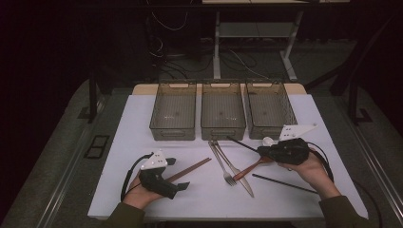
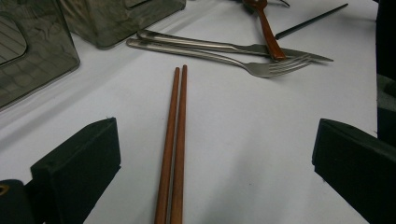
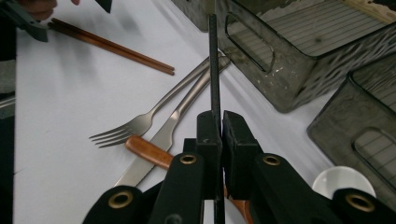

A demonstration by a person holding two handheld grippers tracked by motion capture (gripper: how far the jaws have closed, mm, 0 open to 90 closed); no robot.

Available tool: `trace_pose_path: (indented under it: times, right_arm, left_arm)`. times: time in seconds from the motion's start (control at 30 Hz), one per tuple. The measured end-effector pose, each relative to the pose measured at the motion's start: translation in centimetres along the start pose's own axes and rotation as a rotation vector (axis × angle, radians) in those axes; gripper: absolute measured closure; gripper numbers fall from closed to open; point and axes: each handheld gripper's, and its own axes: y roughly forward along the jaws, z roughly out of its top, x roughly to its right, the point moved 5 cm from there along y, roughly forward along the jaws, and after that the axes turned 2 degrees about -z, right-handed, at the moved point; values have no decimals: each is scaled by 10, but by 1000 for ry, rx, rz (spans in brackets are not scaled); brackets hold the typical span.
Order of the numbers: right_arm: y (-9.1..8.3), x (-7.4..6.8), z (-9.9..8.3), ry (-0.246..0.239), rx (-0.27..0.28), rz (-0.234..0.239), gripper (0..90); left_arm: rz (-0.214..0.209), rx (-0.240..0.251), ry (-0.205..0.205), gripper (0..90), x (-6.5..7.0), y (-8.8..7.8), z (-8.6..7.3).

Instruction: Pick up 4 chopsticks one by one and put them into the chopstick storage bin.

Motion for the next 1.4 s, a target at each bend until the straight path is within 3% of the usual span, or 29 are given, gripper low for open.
trace_pose_path:
  times: [0.43, 0.77, 1.07, 1.4]
  right_arm:
    - [11, 6, 21, 32, 33, -19, 856]
    - [27, 14, 43, 36, 23, -54, 856]
    - [36, 23, 64, 50, 41, -51, 856]
    - [54, 25, 89, 49, 27, -62, 856]
  left_arm:
    - [-3, -3, 14, 0, -1, 1, 0]
    - [-9, 8, 3, 0, 0, 0, 0]
    - [-7, 10, -2, 0, 0, 1, 1]
    - [-13, 16, 1, 0, 1, 1, 1]
